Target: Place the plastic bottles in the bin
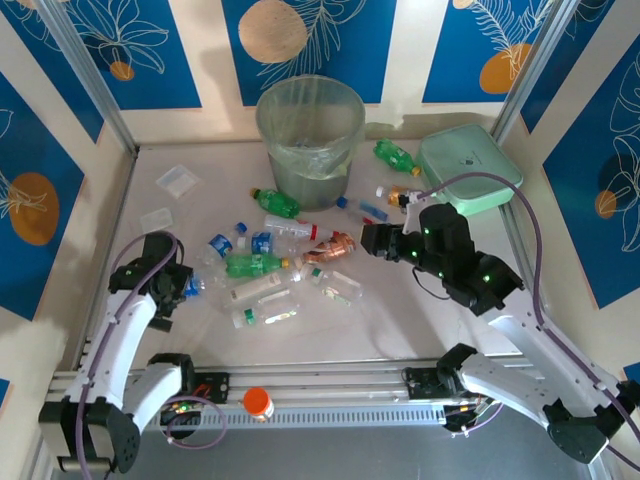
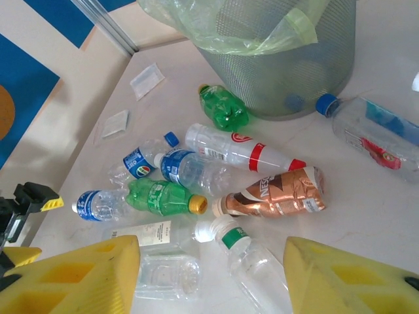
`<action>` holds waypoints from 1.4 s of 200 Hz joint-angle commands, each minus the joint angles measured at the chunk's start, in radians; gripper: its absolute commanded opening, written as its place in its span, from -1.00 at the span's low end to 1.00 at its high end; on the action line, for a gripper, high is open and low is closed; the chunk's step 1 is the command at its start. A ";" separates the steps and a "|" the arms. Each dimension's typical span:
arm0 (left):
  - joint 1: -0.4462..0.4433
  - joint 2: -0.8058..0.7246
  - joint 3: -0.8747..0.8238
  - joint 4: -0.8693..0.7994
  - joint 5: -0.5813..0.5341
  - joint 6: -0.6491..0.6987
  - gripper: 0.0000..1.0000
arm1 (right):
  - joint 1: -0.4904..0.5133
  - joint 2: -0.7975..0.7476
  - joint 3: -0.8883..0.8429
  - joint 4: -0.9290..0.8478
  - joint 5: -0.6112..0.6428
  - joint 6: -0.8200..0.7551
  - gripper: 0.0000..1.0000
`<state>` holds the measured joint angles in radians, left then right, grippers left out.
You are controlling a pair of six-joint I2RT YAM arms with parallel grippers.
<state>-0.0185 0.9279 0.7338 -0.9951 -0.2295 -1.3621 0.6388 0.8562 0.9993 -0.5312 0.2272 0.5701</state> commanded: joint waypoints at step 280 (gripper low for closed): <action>0.044 0.180 -0.085 0.393 0.046 -0.149 0.25 | 0.019 -0.071 0.014 -0.066 0.014 -0.012 0.20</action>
<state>0.0078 1.1942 0.6308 -0.5236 -0.1432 -1.5246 0.6468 0.7879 0.9852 -0.6140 0.2573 0.5545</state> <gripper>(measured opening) 0.636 0.598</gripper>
